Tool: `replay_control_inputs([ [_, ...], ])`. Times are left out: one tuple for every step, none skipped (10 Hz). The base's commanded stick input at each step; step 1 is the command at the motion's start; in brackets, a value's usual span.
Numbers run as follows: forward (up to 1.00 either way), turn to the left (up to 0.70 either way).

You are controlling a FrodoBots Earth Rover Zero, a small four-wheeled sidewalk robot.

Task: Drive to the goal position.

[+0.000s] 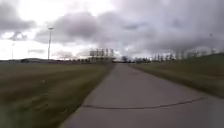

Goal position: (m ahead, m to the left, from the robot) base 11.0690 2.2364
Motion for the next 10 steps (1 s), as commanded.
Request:
replay_control_inputs([
  [1.0,-0.15],
  [1.0,-0.39],
  [1.0,-0.35],
  [1.0,-0.19],
  [1.0,0.01],
  [1.0,0.01],
  [1.0,0.01],
  [1.0,0.01],
  [1.0,0.01],
  [1.0,0.01],
])
